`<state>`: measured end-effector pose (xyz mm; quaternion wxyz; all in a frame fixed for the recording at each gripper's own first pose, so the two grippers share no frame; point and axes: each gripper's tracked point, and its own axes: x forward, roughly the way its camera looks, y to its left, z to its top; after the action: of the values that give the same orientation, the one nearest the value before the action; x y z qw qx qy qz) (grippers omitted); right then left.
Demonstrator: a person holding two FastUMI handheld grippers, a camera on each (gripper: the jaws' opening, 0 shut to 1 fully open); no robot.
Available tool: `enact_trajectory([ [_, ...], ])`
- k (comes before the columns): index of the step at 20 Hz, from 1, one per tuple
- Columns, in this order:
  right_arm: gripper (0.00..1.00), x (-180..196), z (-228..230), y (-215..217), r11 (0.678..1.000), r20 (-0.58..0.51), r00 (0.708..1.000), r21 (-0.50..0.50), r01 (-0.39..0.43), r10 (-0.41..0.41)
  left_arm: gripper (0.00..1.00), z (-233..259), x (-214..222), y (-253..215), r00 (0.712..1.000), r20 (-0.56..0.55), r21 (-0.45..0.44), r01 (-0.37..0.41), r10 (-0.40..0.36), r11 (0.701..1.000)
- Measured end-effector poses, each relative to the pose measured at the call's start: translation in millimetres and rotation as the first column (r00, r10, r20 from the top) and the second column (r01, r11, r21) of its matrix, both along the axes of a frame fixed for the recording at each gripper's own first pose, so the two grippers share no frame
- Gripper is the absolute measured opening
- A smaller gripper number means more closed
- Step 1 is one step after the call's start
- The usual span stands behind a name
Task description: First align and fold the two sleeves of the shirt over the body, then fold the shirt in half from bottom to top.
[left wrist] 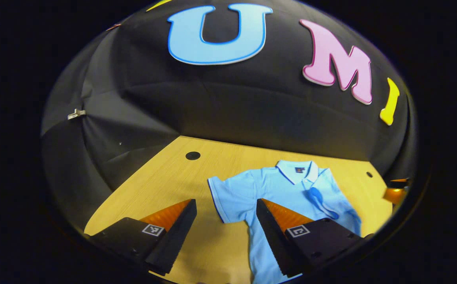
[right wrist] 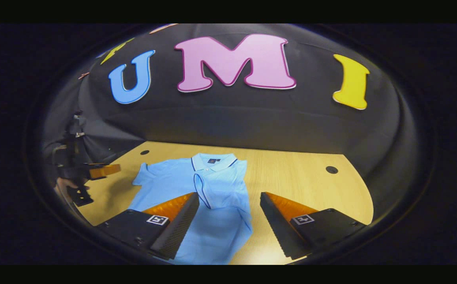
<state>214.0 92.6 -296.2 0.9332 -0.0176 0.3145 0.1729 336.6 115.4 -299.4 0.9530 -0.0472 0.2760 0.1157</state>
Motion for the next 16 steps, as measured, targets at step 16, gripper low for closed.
enact_trajectory([
  [16,0.97,-41,-35,-87,0.989,-0.097,0.984,-0.045,0.143,-0.146,0.88,-105,118,34,0.989,-0.143,0.013,0.031,-0.029,0.999],
])
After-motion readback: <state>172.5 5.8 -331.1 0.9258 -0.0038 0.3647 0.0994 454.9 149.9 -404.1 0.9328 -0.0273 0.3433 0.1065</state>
